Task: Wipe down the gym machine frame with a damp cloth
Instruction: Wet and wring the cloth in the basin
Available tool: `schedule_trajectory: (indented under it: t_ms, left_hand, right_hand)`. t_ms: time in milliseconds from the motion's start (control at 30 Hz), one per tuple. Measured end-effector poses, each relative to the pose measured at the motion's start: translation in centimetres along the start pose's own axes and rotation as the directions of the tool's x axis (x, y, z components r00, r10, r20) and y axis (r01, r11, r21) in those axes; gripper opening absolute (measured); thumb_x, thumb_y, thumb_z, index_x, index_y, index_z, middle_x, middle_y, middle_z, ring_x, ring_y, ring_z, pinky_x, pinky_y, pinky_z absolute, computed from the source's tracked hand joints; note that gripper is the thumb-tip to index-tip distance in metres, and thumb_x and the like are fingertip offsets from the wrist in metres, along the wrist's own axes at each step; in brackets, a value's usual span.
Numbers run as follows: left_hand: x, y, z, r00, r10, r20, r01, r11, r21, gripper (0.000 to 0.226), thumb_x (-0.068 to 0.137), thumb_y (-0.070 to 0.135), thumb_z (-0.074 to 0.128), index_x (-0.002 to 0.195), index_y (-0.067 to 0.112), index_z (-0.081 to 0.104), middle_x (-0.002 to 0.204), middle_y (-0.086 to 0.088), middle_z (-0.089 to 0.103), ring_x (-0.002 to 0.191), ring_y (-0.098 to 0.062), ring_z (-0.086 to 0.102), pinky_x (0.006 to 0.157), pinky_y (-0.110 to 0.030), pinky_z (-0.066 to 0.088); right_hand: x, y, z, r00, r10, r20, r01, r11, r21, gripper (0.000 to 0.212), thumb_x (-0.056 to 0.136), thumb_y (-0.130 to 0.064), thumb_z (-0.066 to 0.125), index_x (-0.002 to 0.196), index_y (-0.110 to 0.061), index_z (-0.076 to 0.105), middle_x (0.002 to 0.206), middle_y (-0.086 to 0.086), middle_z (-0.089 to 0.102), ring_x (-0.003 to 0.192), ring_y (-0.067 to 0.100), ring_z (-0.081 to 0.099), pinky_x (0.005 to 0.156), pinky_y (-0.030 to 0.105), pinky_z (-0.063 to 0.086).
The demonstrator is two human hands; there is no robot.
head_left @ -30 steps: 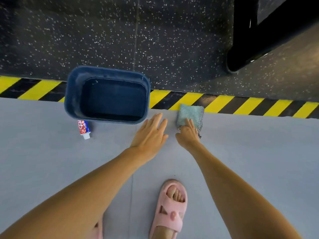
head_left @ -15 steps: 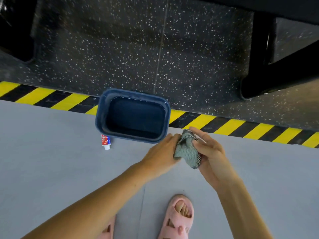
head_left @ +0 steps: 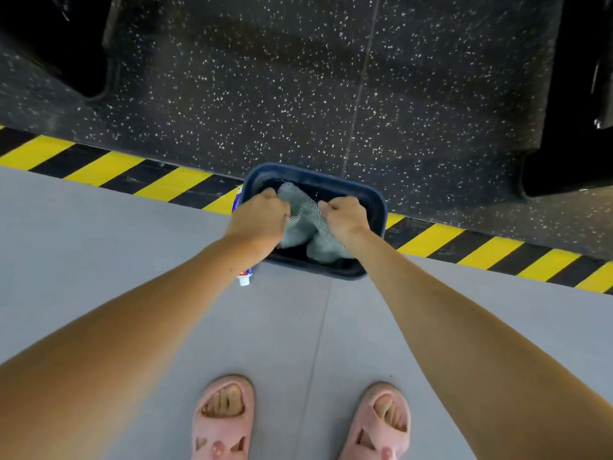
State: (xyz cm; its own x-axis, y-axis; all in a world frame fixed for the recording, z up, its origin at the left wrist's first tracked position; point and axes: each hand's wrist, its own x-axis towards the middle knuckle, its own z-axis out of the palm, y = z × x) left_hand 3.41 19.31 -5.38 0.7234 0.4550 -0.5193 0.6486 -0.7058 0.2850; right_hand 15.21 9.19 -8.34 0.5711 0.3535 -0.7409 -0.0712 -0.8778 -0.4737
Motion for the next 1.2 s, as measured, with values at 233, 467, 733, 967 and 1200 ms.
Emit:
schedule_trajectory:
  t_ms: [233,467,733,967,1200]
  left_hand:
    - [2.8,0.1,3.9,0.994,0.083,-0.078,-0.073,0.989,0.128,0.045,0.087,0.003,0.057,0.129,0.011,0.045,0.122,-0.012,0.043,0.113,-0.029,0.046,0.075,-0.040,0.044]
    - [5.0,0.5,7.6,0.955,-0.011,0.295,-0.044,0.983,0.179,0.048,0.092,0.022,0.057,0.138,0.019,0.042,0.143,-0.008,0.026,0.129,-0.031,0.032,0.098,-0.047,0.039]
    - [5.4,4.0,6.9,0.932,-0.250,0.261,0.361,0.613,-0.703,0.021,0.093,0.004,0.043,0.101,0.011,0.060,0.108,-0.016,0.065,0.099,-0.030,0.062,0.082,-0.033,0.050]
    - [0.5,7.3,3.7,0.987,-0.137,0.082,0.158,0.784,-0.601,0.026,0.089,0.028,0.046,0.066,0.017,0.049,0.070,-0.002,0.057,0.069,-0.024,0.054,0.059,-0.032,0.039]
    - [2.8,6.9,5.1,0.981,-0.185,-0.057,0.155,0.926,-0.344,0.055,0.101,0.050,0.028,0.097,0.007,0.062,0.079,-0.003,0.050,0.079,-0.027,0.052,0.068,-0.034,0.035]
  right_hand:
    - [1.6,4.7,3.0,0.981,-0.176,0.087,0.196,0.895,-0.401,0.063,0.093,-0.020,0.060,0.147,-0.018,0.027,0.143,0.013,0.030,0.118,0.035,0.051,0.099,0.044,0.043]
    - [3.1,5.8,3.2,0.999,-0.016,-0.029,0.017,0.998,0.055,0.030,0.092,-0.015,0.060,0.122,-0.011,0.062,0.118,0.010,0.065,0.108,0.026,0.061,0.096,0.028,0.047]
    - [2.5,3.3,3.2,0.859,0.318,0.401,-0.511,0.566,0.647,0.054,0.095,-0.058,0.037,0.106,-0.015,0.067,0.097,0.009,0.069,0.090,0.022,0.063,0.088,0.033,0.050]
    - [2.0,3.8,2.9,0.869,0.340,0.360,-0.459,0.281,0.843,0.046,0.093,-0.037,0.035,0.057,-0.016,0.055,0.051,0.002,0.055,0.055,0.020,0.055,0.059,0.026,0.042]
    - [1.3,2.4,3.8,0.900,0.229,0.371,-0.433,0.370,0.822,0.039,0.105,-0.034,0.030,0.082,-0.012,0.053,0.065,0.010,0.061,0.070,0.020,0.053,0.066,0.030,0.045]
